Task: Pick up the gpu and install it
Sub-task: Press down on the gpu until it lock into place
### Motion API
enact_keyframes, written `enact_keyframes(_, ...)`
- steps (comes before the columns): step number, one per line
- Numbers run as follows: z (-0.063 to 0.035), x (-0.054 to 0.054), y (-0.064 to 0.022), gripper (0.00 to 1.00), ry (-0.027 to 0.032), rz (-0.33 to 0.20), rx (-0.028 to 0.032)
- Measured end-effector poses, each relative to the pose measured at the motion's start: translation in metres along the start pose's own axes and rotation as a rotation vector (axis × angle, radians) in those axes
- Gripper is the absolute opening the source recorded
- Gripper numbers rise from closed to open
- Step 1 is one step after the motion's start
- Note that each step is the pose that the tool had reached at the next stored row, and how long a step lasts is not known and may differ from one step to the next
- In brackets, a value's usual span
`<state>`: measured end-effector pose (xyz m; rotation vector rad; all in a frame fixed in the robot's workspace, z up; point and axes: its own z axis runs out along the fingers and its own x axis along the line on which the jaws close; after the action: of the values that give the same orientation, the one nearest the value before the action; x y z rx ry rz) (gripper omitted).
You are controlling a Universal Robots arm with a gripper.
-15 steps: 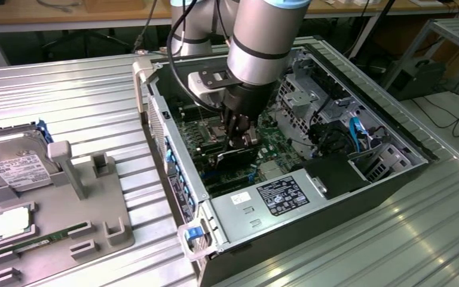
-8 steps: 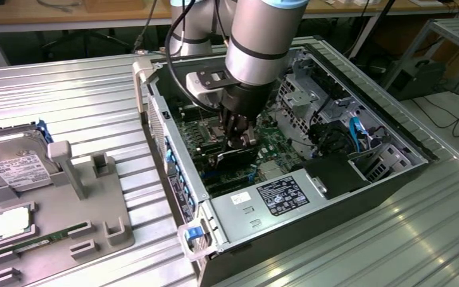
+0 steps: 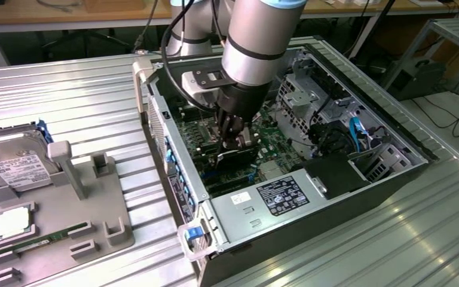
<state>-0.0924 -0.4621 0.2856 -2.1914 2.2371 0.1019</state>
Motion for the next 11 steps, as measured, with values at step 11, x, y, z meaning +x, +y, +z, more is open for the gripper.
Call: enact_keyframes(11,0.0,0.0,0.0,0.11,0.0042,0.012,-0.2225)
